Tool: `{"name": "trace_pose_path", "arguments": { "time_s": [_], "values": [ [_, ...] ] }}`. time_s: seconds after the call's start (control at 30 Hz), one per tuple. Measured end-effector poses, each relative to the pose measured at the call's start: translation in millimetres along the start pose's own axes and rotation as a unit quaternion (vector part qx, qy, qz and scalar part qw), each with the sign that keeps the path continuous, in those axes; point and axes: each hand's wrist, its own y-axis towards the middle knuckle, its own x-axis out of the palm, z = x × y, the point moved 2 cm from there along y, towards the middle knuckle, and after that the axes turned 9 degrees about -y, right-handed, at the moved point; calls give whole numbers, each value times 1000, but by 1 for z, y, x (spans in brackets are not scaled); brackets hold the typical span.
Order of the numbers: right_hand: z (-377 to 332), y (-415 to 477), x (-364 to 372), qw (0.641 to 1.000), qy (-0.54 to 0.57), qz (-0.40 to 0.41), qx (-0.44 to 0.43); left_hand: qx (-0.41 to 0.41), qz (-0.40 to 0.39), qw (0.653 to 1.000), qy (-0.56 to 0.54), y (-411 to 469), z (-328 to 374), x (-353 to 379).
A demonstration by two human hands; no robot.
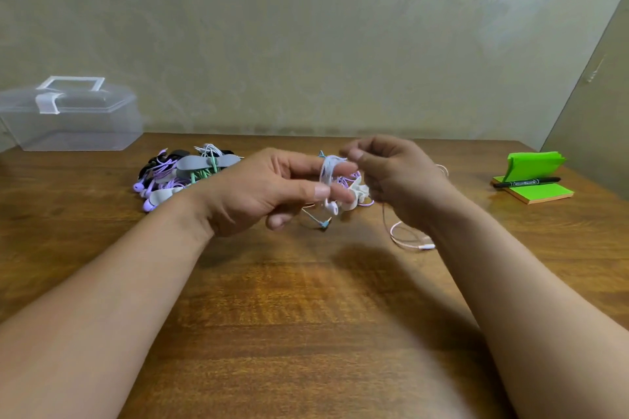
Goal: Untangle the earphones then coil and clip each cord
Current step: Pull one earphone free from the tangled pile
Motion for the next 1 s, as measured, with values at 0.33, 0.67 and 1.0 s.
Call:
{"name": "trace_pose_path", "arguments": {
  "time_s": [0.33, 0.67, 1.0],
  "values": [
    [-6, -18, 39, 968, -226, -93, -60, 64, 208, 976, -31, 14, -14, -24],
    [-13, -15, 27, 949, -302, 0, -90, 74, 196, 968, 141, 15, -17, -17],
    [-18, -9, 12, 973, -192, 39, -123, 5, 40, 980, 195, 6, -13, -7]
  ]
}}
